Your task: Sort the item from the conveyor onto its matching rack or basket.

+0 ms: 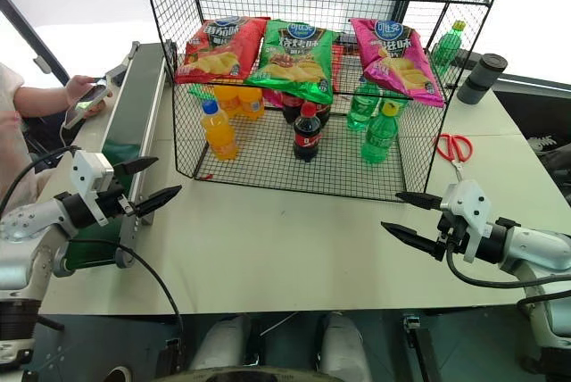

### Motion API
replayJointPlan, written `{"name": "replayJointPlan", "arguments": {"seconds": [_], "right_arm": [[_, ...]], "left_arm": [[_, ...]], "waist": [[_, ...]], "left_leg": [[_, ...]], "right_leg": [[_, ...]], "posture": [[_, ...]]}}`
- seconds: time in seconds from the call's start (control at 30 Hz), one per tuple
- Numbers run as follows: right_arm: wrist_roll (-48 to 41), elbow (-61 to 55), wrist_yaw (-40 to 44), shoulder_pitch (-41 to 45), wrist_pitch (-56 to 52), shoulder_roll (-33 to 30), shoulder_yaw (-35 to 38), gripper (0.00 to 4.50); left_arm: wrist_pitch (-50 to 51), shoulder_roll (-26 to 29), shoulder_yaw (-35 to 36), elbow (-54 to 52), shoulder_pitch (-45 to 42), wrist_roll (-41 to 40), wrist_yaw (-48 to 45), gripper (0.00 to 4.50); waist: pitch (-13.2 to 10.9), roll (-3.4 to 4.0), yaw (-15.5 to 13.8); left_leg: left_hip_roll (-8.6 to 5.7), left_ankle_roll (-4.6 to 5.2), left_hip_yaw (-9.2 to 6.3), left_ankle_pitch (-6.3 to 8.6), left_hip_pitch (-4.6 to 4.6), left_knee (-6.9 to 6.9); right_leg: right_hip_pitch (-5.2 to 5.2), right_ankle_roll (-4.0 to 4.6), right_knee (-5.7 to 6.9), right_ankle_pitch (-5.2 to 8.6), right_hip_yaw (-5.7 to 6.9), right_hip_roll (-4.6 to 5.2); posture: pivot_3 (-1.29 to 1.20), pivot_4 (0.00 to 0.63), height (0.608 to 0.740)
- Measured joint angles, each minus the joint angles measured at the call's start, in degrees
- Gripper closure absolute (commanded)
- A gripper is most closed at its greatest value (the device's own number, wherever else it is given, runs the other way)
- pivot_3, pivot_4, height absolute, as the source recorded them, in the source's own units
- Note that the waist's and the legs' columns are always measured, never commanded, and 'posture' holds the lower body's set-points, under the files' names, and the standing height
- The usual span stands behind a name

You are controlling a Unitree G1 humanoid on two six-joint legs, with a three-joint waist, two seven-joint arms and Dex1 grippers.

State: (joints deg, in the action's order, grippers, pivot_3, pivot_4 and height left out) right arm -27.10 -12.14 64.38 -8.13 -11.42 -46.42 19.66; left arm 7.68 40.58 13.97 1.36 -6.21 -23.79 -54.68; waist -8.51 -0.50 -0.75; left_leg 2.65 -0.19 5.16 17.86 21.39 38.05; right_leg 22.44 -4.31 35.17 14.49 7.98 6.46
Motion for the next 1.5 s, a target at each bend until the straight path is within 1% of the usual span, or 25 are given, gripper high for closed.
{"name": "replayJointPlan", "arguments": {"seconds": [0.17,0.7,0.83,0.97,1.1,1.5], "right_arm": [[0.08,-0.16,0.1,-1.21,0.14,-0.19,0.0,1.18],[1.23,-0.15,-0.52,-0.37,1.14,-0.18,-1.12,1.18],[2.0,0.14,-0.49,0.6,1.34,-0.18,-1.62,1.18],[2.58,1.17,-0.43,3.65,1.77,-0.19,-3.1,1.18],[3.4,2.66,-0.42,5.03,2.24,-0.23,-3.17,1.18],[3.89,3.36,-0.53,4.44,3.14,-0.18,-3.65,1.18]], "left_arm": [[-0.07,0.0,-0.87,0.2,-0.26,0.29,-0.52,0.0],[-1.03,-0.81,-2.0,1.19,-1.34,0.92,-1.12,0.0],[-2.1,-2.63,-3.27,1.39,-2.61,1.77,-0.67,0.0],[-3.6,-4.9,-4.31,3.25,-5.08,2.84,0.14,0.0],[-4.44,-5.82,-4.49,3.4,-5.47,3.4,0.69,0.0],[-3.1,-5.48,-5.29,3.0,-5.0,3.12,0.0,0.0]], "waist": [[0.0,0.0,-0.04],[0.01,0.0,0.0],[0.01,0.0,-0.01],[0.02,-0.01,0.0],[0.02,-0.01,0.02],[0.02,-0.01,0.01]], "left_leg": [[-0.01,0.0,0.0,0.0,0.01,0.0],[0.0,-0.01,0.0,0.0,0.0,0.01],[-0.01,-0.01,0.0,-0.01,-0.01,0.02],[-0.02,-0.02,0.0,-0.02,-0.01,0.05],[-0.02,-0.05,0.01,-0.04,-0.01,0.04],[-0.02,-0.06,0.01,-0.05,-0.02,0.05]], "right_leg": [[0.0,0.0,0.0,0.0,0.0,0.0],[-0.01,0.0,0.02,0.0,0.0,-0.01],[-0.02,-0.01,0.02,0.0,0.0,-0.01],[-0.03,-0.01,0.05,0.0,0.01,-0.01],[-0.03,-0.01,0.04,0.0,0.01,-0.01],[-0.04,-0.01,0.05,-0.01,0.0,-0.01]], "posture": [[0.0,0.15,0.74],[0.0,0.15,0.74],[0.0,0.15,0.74],[0.0,0.15,0.74],[0.0,0.15,0.74],[0.0,0.15,0.74]]}}
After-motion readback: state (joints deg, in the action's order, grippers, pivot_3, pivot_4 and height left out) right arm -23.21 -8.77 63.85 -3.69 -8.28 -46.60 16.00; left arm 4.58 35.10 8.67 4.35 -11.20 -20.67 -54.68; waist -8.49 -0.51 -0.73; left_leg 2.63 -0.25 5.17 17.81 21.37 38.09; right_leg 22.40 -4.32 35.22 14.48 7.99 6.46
